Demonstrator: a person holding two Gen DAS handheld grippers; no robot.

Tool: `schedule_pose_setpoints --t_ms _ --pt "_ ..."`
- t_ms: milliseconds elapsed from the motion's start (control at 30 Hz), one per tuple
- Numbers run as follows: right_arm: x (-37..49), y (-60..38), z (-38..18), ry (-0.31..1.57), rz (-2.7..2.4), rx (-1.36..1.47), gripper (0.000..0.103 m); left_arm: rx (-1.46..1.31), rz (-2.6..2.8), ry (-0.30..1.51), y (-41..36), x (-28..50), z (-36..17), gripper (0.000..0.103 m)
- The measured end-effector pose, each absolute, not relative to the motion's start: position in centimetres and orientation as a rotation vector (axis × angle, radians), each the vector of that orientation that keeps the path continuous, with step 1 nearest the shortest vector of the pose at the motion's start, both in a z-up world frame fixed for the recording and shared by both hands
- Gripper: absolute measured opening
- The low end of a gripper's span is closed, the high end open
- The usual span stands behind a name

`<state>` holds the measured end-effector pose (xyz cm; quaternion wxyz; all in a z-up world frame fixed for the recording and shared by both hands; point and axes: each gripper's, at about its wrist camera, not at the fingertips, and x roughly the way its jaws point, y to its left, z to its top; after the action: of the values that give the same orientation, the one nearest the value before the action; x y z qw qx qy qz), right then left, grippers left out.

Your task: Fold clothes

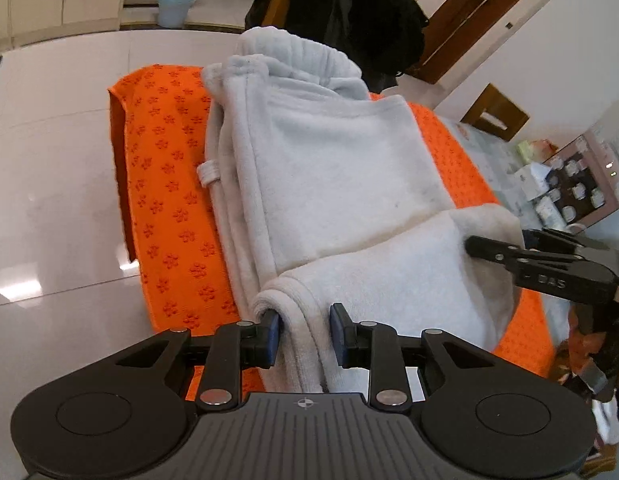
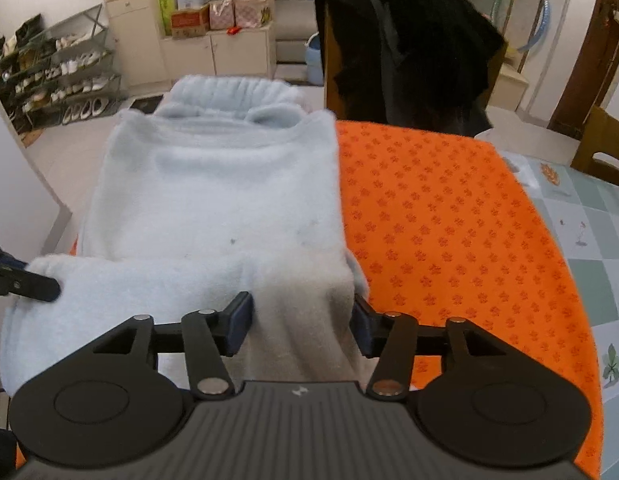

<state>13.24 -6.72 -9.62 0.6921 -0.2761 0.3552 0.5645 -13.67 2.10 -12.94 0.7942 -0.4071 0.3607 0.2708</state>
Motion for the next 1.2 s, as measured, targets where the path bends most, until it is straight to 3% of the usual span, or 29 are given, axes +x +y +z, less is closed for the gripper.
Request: schedule_pose_setpoints --t_ms 267,333,400,633,1000,1200 --pt "11.1 -9.8 -5.6 0.599 1.23 -0.567 0.055 -0.934 0.498 0.732 2.5 -15.1 -12.5 0.032" --pt "10.8 -10.0 -5.8 0.589 1.269 -0.519 0.035 -0.908 0.467 0.724 2.0 -15.9 -11.9 0.042" --pt "10.8 -9.5 -7.0 0.606 1.27 -0.515 0.032 -0.848 0.464 0.73 1.1 -16.9 -11.0 0.047" --pt "12.9 -7.7 -12.2 0.723 1.176 -0.452 0.034 -0.566 0.419 0.683 -1.8 -17.9 -7.8 0.048" --pt "12.6 -8.7 -9.3 0.698 1.202 -0.449 0.035 -0.608 0.398 0.823 0.2 -12.0 -11.6 0.047" --pt "12.7 -11.8 -7.0 0.676 1.258 -0.421 0.035 -0.614 0.444 0.799 -0.1 -12.0 -11.9 0.049"
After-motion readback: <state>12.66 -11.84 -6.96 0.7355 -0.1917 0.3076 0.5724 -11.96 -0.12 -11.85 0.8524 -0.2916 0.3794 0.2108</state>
